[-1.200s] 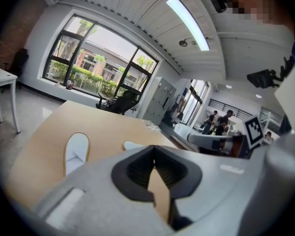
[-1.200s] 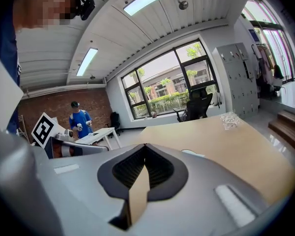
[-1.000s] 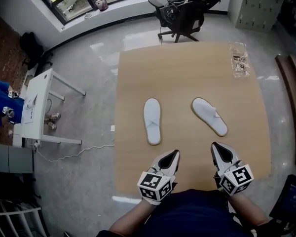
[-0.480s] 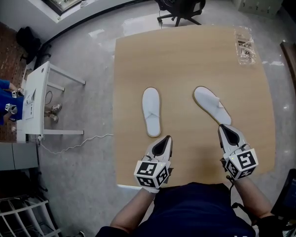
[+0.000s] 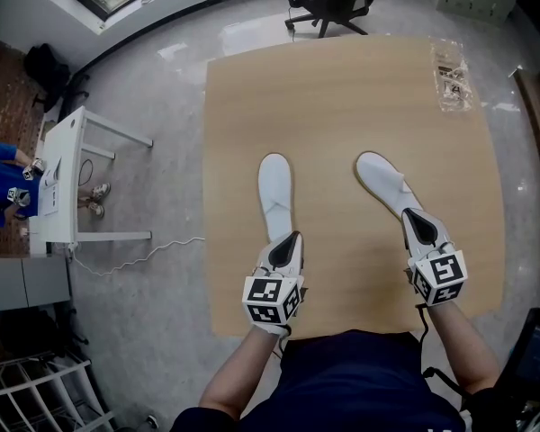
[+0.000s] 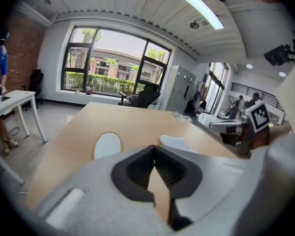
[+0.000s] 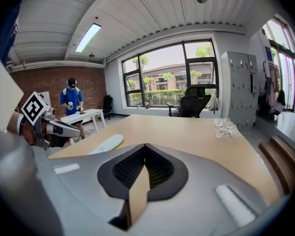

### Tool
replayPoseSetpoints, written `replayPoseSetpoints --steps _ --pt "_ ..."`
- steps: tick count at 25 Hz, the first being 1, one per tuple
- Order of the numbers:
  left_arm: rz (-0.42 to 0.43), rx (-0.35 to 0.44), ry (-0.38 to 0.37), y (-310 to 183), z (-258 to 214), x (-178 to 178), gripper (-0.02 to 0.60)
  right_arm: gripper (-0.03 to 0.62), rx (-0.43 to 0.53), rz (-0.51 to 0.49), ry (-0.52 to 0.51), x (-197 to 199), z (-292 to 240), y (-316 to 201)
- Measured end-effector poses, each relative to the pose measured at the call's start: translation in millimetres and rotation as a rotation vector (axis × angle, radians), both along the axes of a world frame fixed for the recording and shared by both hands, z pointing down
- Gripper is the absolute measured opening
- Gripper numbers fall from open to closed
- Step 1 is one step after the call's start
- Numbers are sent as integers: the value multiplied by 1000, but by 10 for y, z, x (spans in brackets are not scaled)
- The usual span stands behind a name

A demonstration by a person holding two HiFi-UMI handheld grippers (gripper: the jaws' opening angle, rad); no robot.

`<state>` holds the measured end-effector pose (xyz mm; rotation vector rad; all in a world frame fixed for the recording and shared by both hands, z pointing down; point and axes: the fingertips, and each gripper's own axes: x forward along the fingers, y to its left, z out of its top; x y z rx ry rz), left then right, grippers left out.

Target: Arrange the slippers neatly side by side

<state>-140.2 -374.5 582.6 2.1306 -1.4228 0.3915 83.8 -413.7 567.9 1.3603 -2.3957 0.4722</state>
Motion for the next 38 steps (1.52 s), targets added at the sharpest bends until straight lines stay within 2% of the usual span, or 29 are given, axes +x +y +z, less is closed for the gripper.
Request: replayPoseSetpoints --steps 8,13,15,17,25,31,38 --pt "30 -26 -73 -292 287 -117 18 12 -57 -17 47 -104 400 -223" --pt "36 -54 -140 -470 557 -237 30 12 -109 -80 128 -126 763 -320" --pt "32 -84 -174 -539 707 -325 60 14 -117 -105 176 -105 883 -376" --pt "24 -113 -203 -619 826 -427 92 115 -123 -119 224 -39 997 -443" --pt "16 -191 -290 -855 1160 -710 109 154 -125 -164 341 125 1245 -704" --pt "38 -247 -297 -927 1344 -721 172 256 -202 -201 354 107 1467 -822" --pt "86 -289 -332 -921 1454 -743 179 264 -258 -197 361 95 1597 -899"
